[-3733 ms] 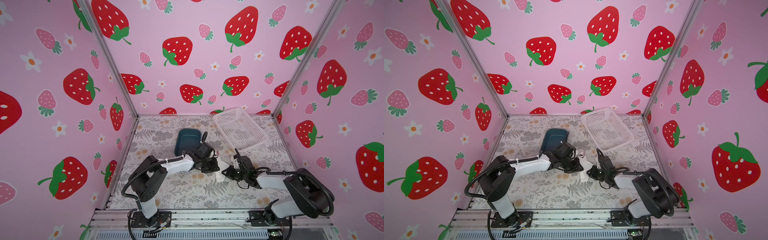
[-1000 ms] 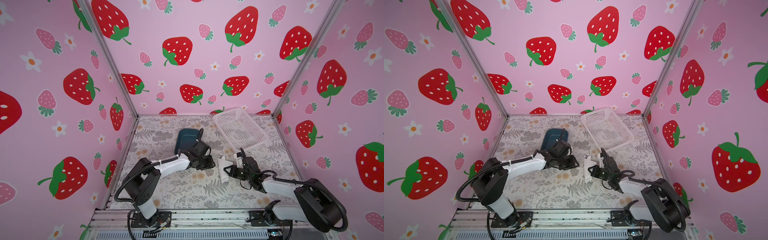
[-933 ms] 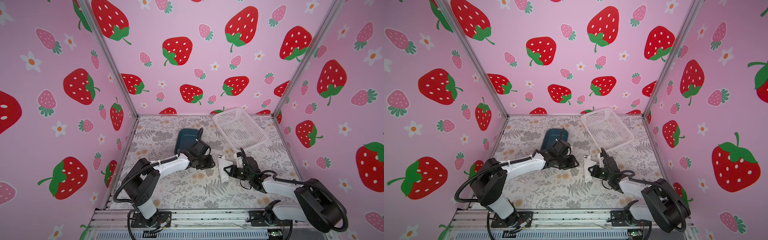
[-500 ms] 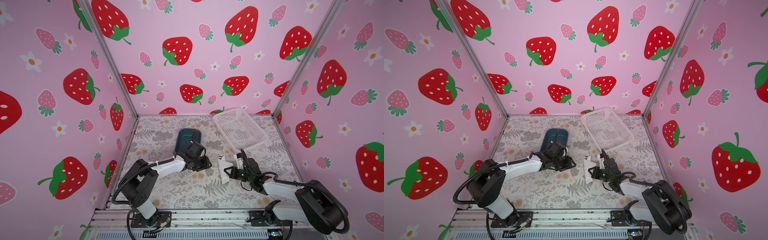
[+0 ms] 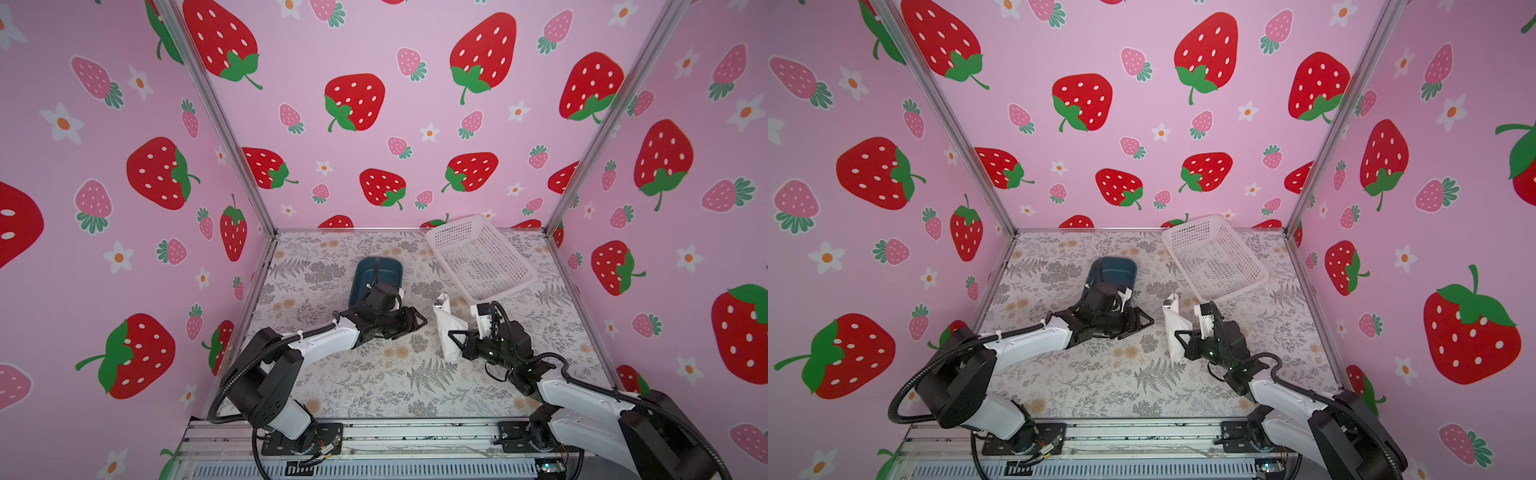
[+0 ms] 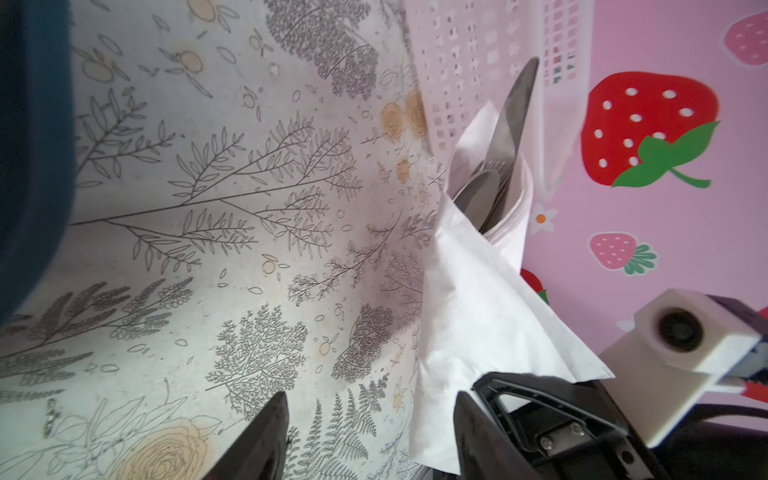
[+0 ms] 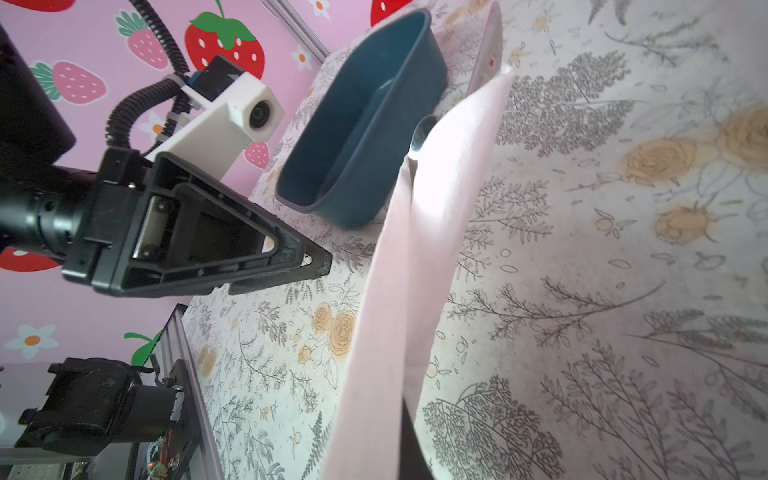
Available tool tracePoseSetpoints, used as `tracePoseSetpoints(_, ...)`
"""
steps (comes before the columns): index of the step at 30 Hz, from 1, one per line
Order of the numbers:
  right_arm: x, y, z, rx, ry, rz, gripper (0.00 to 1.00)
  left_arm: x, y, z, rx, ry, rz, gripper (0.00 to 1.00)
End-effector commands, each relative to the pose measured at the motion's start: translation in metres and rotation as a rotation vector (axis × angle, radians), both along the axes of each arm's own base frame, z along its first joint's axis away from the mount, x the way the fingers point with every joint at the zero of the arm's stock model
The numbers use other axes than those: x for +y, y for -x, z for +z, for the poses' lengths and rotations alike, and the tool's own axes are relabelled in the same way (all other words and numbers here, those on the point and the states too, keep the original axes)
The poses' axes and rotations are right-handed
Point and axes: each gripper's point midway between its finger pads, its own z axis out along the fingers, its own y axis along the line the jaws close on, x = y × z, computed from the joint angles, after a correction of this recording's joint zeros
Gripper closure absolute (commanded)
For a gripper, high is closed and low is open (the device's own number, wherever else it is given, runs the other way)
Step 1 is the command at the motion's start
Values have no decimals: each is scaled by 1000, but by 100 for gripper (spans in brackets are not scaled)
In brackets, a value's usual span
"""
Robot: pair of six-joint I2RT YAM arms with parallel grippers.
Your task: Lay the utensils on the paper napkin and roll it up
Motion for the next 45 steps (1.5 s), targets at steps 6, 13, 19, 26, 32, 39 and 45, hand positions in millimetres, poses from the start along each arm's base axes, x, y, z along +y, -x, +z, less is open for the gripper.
tracePoseSetpoints(6,15,-6,75,-175,-101,53,94,3,-7,75,-205,207,-24,33)
tracePoseSetpoints(13,21,-7,107,-234,-135,82,94,23,-9,109,-357,159,13,29)
tracePoseSetpoints(19,25,-7,127,-280,-152,108,95,18,-11,125,-411,196,-42,26)
tracePoseSetpoints(26,31,-5,149,-304,-190,140,95,1,-6,151,-419,350,-147,26)
tracePoseSetpoints(32,32,-1,167,-325,-223,162,95,-10,-3,163,-412,408,-217,26)
tracePoseSetpoints(39,34,4,187,-346,-285,184,95,-17,0,178,-423,454,-270,26)
tracePoseSetpoints(45,34,8,201,-355,-324,197,95,-21,-3,181,-414,482,-278,26)
